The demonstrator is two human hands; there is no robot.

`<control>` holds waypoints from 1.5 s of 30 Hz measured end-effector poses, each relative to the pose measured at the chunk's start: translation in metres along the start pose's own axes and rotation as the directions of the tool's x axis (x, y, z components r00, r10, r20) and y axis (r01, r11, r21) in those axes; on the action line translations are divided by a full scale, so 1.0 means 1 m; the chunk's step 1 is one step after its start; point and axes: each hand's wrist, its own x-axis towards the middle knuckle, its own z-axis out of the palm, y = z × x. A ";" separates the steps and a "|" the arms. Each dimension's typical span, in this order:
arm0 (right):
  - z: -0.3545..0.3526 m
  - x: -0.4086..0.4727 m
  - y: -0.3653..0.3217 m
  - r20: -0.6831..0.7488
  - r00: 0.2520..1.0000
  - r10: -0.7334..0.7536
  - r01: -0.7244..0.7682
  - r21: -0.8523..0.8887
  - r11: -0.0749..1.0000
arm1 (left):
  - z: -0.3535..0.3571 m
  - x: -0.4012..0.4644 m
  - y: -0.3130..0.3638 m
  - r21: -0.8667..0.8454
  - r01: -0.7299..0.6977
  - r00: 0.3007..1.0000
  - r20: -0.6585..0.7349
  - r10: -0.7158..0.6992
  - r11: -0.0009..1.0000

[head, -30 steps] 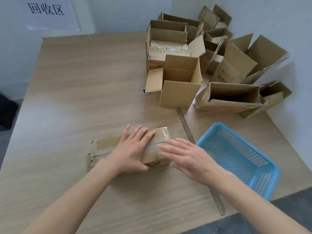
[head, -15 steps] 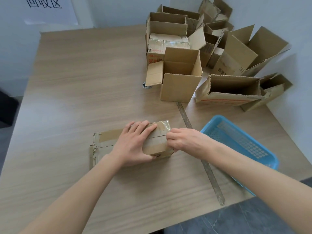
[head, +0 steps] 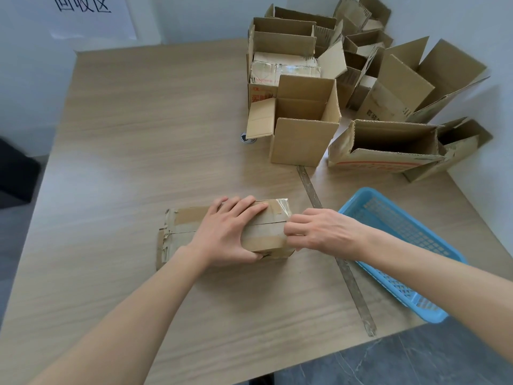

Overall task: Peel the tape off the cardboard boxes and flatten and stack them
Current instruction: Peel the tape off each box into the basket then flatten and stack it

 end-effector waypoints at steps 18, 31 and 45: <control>0.054 0.022 -0.113 0.310 -0.074 0.948 -0.212 0.924 -0.319 | 0.004 0.001 0.005 -0.020 0.045 0.999 -0.022 -0.045 0.999; 0.043 0.056 -0.125 0.468 -0.434 0.770 0.040 0.864 -0.502 | 0.003 0.001 0.007 -0.022 0.045 0.999 -0.017 -0.046 0.999; 0.033 0.044 -0.061 0.075 0.136 0.988 -0.684 0.729 0.039 | 0.005 0.001 0.006 -0.003 0.040 0.999 -0.028 -0.040 0.999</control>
